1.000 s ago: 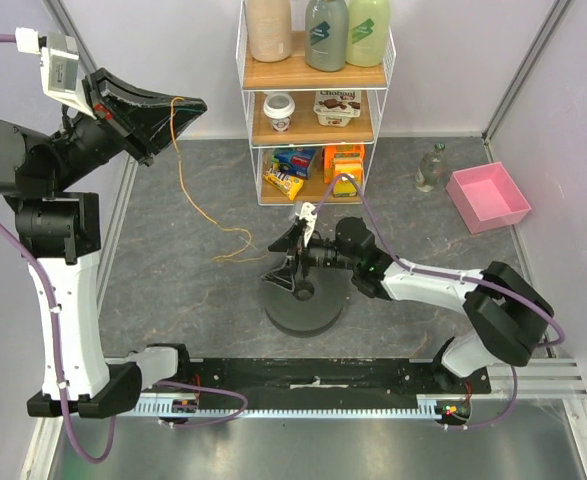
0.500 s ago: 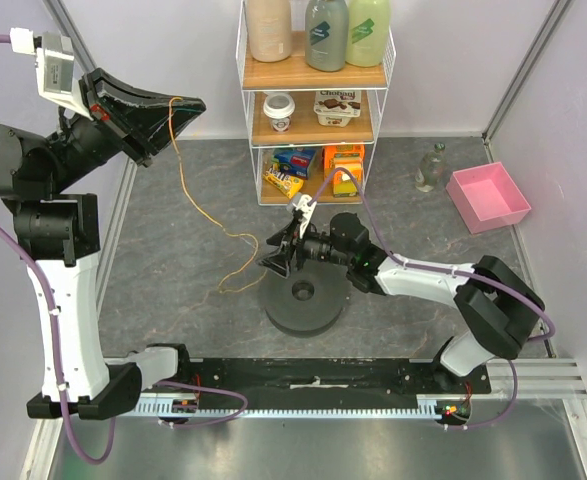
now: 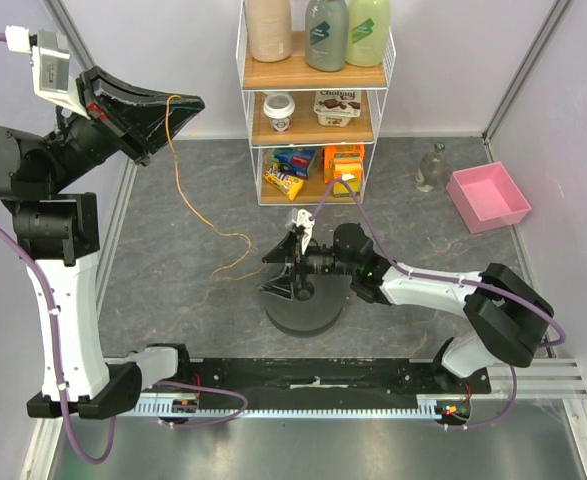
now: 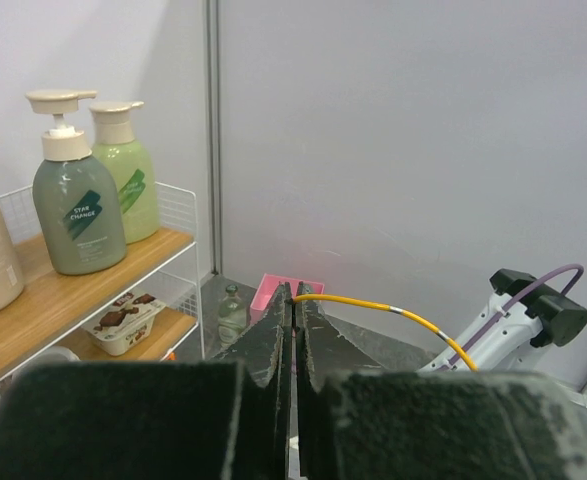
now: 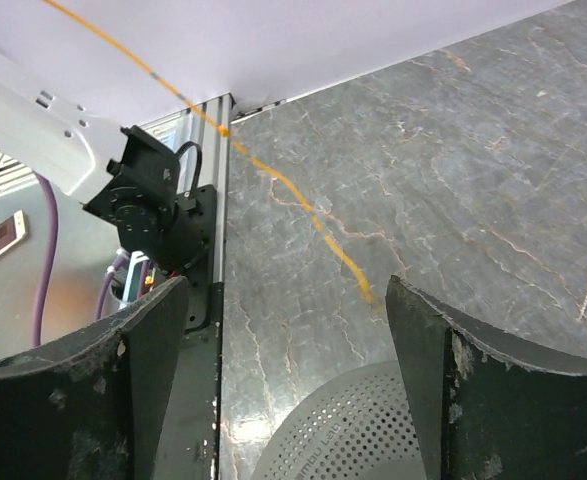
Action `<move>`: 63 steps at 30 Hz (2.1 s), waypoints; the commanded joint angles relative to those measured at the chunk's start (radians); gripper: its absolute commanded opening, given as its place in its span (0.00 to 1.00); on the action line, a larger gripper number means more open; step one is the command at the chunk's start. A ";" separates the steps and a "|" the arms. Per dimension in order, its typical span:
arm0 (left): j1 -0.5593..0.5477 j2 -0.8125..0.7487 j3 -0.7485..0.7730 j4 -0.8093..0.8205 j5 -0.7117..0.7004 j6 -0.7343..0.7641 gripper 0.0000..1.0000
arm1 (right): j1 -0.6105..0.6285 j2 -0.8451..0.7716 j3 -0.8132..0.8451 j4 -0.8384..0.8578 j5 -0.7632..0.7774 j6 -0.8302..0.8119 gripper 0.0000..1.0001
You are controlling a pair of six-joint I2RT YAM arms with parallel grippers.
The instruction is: Wrap the cables
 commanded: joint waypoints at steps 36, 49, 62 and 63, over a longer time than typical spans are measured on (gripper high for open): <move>0.009 -0.074 -0.171 -0.550 -0.475 0.816 0.02 | -0.496 -0.166 0.183 -0.681 0.127 -0.417 0.00; 0.009 0.006 -0.504 -0.507 -0.826 1.094 0.02 | -0.953 -0.146 0.211 -0.819 0.110 -0.658 0.00; 0.012 0.113 -0.725 -0.412 -0.865 1.045 0.02 | -1.157 -0.037 0.178 -0.833 0.141 -0.851 0.00; 0.013 0.124 -0.741 -0.406 -0.867 1.048 0.02 | -1.168 -0.033 0.177 -0.838 0.140 -0.864 0.00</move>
